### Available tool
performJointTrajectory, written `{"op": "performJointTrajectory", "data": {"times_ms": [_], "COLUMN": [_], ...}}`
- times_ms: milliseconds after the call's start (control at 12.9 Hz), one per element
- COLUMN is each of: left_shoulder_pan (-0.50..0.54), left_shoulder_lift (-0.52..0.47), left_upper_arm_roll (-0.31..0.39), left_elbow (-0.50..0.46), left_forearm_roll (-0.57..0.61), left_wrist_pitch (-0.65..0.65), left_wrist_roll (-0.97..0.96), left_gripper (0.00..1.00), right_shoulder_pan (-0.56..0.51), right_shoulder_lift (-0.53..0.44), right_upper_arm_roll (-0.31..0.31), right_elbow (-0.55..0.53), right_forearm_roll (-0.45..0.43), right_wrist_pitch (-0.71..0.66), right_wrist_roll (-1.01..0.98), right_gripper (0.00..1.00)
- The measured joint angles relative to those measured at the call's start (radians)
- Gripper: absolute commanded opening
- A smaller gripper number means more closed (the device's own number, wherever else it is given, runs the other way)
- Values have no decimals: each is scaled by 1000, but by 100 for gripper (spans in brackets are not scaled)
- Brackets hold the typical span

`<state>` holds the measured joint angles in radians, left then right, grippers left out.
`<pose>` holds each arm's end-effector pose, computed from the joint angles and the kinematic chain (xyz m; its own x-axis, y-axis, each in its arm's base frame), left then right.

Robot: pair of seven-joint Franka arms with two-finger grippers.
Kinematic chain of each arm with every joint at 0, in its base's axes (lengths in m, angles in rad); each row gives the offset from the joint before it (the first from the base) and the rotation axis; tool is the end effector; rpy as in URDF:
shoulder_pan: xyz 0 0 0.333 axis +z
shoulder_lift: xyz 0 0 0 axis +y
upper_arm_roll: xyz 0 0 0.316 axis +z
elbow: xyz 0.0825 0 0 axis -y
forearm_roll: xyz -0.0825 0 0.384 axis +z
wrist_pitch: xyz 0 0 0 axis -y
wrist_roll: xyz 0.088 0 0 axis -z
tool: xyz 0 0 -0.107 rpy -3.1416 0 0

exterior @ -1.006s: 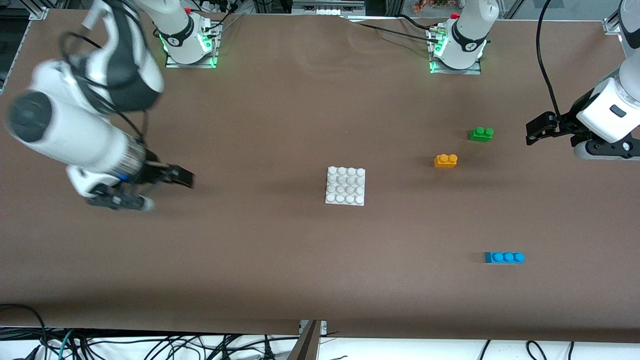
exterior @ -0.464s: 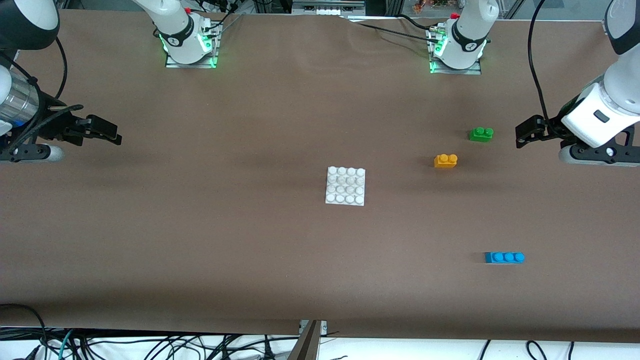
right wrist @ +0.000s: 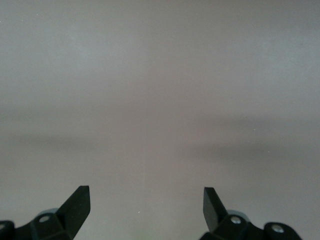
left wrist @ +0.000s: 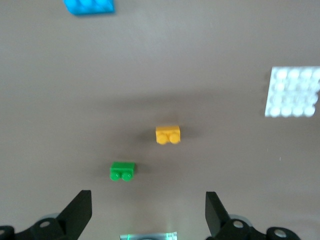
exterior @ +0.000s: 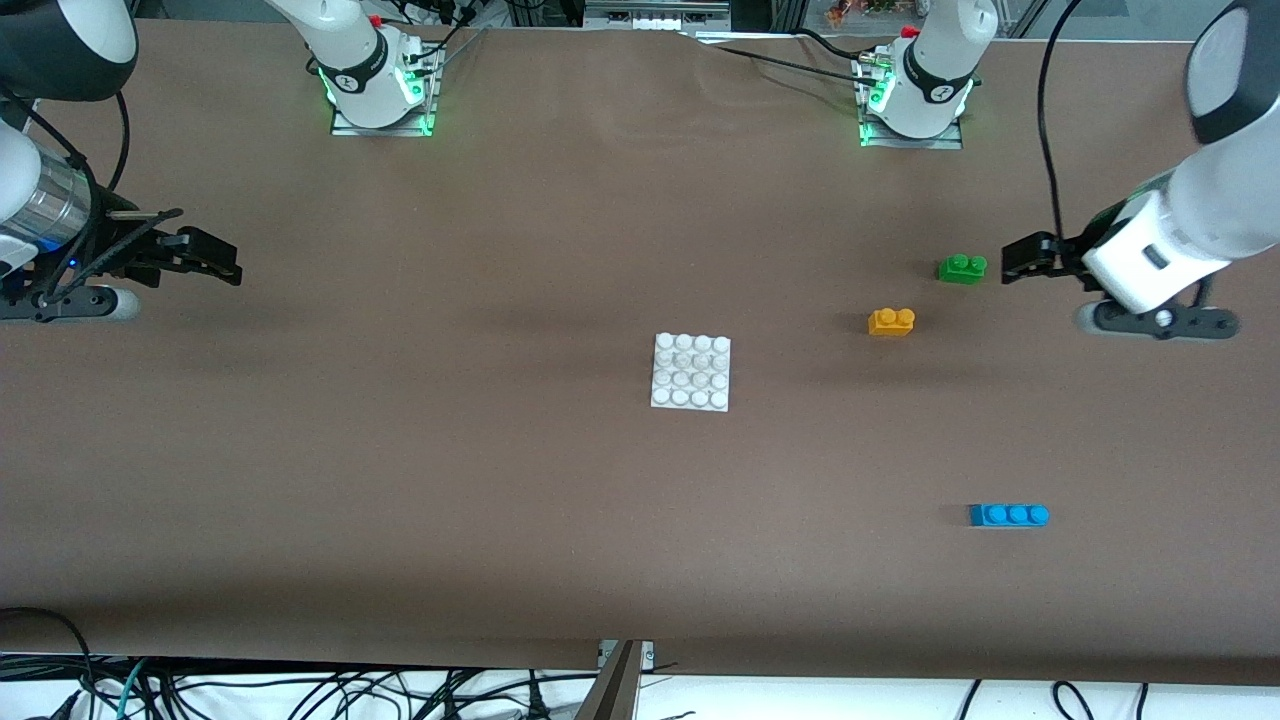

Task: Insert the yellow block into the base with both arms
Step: 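Reach the left gripper down over the yellow brick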

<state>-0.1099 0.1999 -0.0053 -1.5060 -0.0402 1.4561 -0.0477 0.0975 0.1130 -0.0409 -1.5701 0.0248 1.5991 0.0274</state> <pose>0.5896 -0.0727 0.5310 0.9661 -0.0686 -0.2488 -0.0634 -0.9976 0.0291 0.5860 0.0370 0.5627 0.9960 0.0282 -0.0843 0.0268 -0.9995 -0.0177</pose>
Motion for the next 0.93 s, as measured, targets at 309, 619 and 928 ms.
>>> {"op": "performJointTrajectory", "data": {"times_ms": [309, 619, 928], "left_shoulder_pan": [-12, -12, -12], "left_shoulder_lift": [177, 209, 112], "left_upper_arm_roll": [-30, -46, -63], "left_elbow": [-21, -217, -509], "left_forearm_roll": [0, 0, 1], "left_wrist_pitch": [153, 439, 632], "left_wrist_roll": [-1, -1, -6], "left_gripper": [100, 100, 100], "right_shoulder_pan": [-2, -4, -4], "right_shoulder_lift": [-1, -2, -2], "right_upper_arm_roll": [-1, -2, -2], "right_elbow": [19, 53, 59], "right_forearm_roll": [-2, -3, -3], "right_wrist_pitch": [0, 0, -2], "right_wrist_roll": [0, 0, 0], "right_gripper": [100, 100, 100]}}
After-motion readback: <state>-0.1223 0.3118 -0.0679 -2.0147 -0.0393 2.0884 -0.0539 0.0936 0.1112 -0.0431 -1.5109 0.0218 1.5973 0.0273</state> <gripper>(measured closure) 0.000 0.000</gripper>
